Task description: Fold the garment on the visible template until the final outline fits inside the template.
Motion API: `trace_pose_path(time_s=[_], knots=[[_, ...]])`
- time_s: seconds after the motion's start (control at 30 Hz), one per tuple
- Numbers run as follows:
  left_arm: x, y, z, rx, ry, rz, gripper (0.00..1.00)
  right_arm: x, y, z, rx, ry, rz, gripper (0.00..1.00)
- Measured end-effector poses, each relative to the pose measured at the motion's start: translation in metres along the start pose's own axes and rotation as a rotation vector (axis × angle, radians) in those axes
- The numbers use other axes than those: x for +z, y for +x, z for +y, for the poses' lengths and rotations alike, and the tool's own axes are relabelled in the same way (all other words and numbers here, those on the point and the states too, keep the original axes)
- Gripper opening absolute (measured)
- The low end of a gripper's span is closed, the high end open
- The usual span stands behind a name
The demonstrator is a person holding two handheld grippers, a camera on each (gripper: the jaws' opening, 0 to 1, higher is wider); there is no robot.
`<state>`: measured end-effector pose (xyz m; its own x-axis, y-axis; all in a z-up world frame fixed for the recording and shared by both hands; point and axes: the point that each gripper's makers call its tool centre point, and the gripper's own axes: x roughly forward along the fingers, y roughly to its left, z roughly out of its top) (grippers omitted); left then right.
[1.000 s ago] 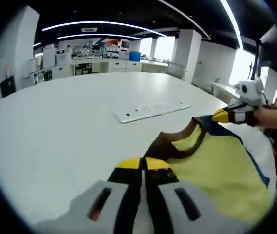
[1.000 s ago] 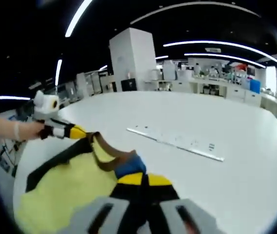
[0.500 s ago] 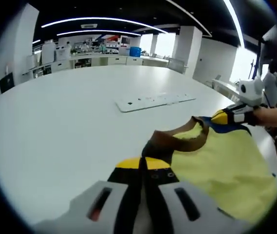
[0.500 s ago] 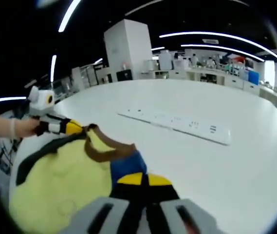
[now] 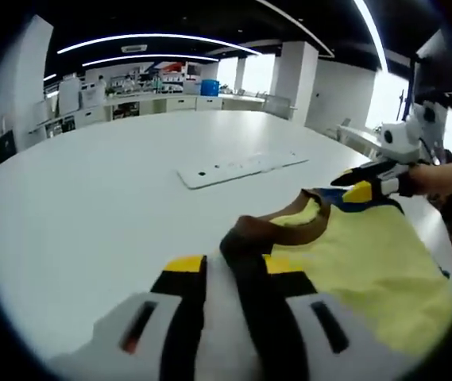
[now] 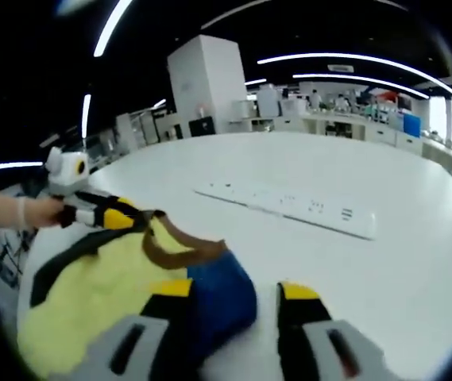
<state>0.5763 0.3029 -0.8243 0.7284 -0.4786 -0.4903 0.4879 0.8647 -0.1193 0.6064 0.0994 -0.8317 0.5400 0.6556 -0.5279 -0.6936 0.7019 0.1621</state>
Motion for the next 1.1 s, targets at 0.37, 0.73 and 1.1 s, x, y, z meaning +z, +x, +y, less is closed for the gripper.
trace_pose_path(time_s=[0.37, 0.73, 1.1], knots=[[0.011, -0.018, -0.039, -0.124, 0.019, -0.006, 0.90, -0.008, -0.021, 0.031, 0.024, -0.034, 0.052, 1.00], [0.024, -0.050, -0.055, -0.129, 0.007, -0.024, 0.99, 0.005, -0.042, 0.045, 0.021, -0.051, 0.048, 1.00], [0.016, -0.095, -0.083, -0.136, 0.008, -0.037, 0.96, -0.013, -0.096, 0.061, -0.001, -0.052, 0.056, 0.96]])
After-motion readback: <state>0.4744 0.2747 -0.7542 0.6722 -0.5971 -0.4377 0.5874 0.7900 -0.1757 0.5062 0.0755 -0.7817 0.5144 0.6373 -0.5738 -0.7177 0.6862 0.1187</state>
